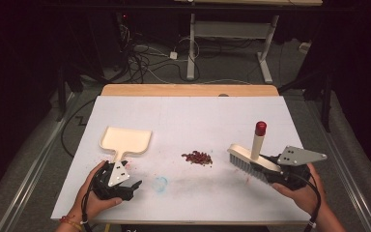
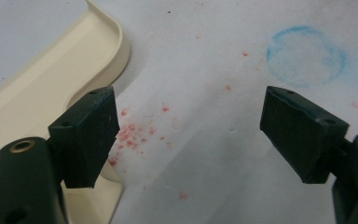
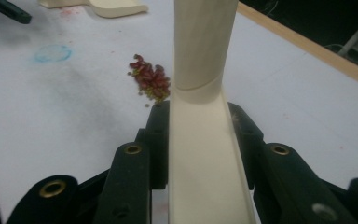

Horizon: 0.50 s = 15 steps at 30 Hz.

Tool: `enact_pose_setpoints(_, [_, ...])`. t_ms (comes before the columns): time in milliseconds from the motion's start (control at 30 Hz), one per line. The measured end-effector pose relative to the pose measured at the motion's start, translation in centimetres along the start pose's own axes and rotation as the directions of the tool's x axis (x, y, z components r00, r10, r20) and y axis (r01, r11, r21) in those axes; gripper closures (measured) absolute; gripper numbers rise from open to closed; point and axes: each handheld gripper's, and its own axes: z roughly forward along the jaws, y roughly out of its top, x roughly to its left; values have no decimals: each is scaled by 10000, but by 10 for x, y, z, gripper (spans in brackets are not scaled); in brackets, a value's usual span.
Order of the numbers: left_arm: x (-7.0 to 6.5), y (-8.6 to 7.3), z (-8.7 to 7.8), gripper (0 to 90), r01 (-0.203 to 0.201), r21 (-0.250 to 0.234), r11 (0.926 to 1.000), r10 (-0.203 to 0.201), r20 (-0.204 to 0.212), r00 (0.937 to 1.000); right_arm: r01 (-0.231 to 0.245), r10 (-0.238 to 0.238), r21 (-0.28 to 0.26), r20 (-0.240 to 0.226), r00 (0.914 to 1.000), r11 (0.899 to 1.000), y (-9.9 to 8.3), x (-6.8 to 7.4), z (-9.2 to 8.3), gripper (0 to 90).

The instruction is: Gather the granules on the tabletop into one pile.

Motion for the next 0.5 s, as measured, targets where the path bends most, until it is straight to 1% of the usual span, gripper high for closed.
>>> enact_pose_setpoints(133, [-1, 0, 1, 186, -14, 21, 10000, 14, 47, 10000, -42, 56, 326, -430, 9991, 9995, -4, 0, -8, 671])
enact_pose_setpoints(200, [-2, 0, 2, 186, -34, 63, 10000, 34, 96, 9999, -181, 214, 462, -719, 9972, 9988, -6, -1, -12, 671])
enact_pose_setpoints(233, [-3, 1, 3, 186, -34, 78, 10000, 33, 120, 9999, -325, 375, 571, -893, 9953, 9978, -7, -2, -13, 671])
enact_pose_setpoints(267, [-3, 1, 3, 186, -44, 89, 10000, 42, 143, 9999, -330, 401, 720, -995, 9942, 9969, -7, -4, -13, 671])
enact_pose_setpoints(333, [-3, 1, 4, 186, -106, 134, 9999, 104, 161, 9998, -437, 600, 1284, -1263, 9902, 9908, -8, -9, -12, 671])
enact_pose_setpoints(367, [-3, 1, 4, 186, -116, 156, 9998, 114, 161, 9998, -476, 665, 1473, -1260, 9898, 9879, -8, -12, -10, 671])
enact_pose_setpoints(400, [-3, 2, 5, 186, -109, 176, 9998, 106, 166, 9998, -500, 700, 1562, -1247, 9897, 9865, -8, -14, -9, 671])
enact_pose_setpoints(433, [-3, 2, 5, 186, -82, 188, 9998, 79, 171, 9998, -461, 693, 1671, -1352, 9884, 9849, -8, -17, -7, 671])
enact_pose_setpoints(500, [-3, 2, 6, 186, -102, 236, 9997, 97, 203, 9997, -548, 853, 1832, -1634, 9829, 9816, -8, -24, -2, 672])
